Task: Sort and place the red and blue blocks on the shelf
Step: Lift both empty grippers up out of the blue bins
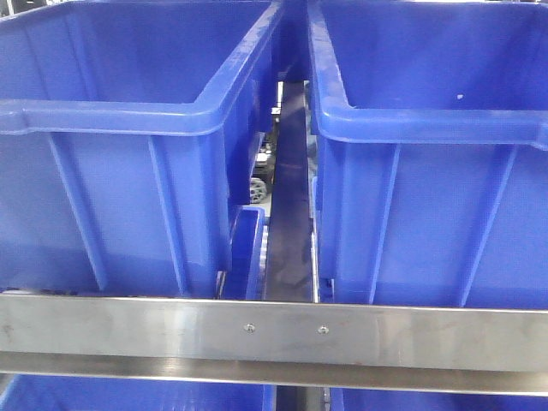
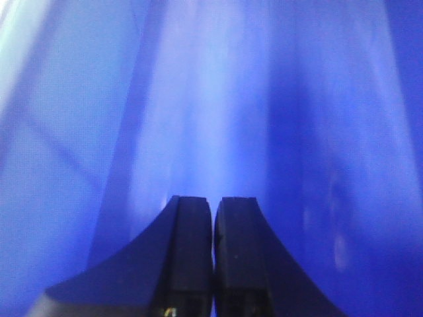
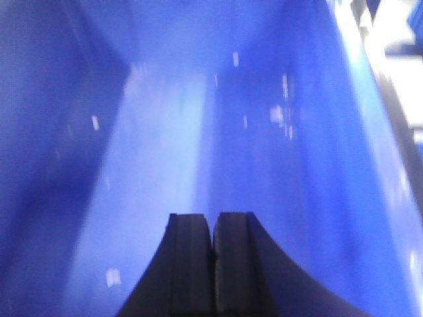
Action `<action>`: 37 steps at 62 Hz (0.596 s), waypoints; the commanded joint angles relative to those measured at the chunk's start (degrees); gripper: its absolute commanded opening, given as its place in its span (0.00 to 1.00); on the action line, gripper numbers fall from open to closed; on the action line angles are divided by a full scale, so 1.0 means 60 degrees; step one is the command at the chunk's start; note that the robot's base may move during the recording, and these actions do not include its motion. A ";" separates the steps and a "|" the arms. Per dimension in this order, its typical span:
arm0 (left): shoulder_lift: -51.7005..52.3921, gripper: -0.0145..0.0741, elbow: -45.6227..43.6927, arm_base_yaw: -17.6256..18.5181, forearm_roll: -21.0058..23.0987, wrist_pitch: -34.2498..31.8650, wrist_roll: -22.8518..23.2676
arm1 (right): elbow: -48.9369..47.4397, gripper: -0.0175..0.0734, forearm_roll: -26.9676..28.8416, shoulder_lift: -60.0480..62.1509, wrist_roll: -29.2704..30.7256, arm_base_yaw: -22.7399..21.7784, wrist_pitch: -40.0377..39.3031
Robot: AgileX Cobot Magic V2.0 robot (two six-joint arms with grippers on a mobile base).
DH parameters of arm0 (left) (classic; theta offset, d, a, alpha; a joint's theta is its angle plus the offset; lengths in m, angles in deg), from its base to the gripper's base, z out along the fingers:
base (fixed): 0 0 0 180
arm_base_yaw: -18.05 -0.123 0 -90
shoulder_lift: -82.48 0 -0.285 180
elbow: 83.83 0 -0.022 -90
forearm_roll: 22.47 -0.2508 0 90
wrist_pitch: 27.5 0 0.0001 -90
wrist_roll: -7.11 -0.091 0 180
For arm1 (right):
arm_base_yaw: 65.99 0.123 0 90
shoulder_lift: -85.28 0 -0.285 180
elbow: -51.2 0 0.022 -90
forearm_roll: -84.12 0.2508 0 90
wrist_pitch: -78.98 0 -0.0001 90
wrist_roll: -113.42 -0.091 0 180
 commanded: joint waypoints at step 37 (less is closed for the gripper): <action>0.3265 0.31 0.2608 0.0056 -0.0422 -0.1459 0.0080 | 0.1751 0.26 -0.0124 0.2562 0.0089 -0.0045 -0.1013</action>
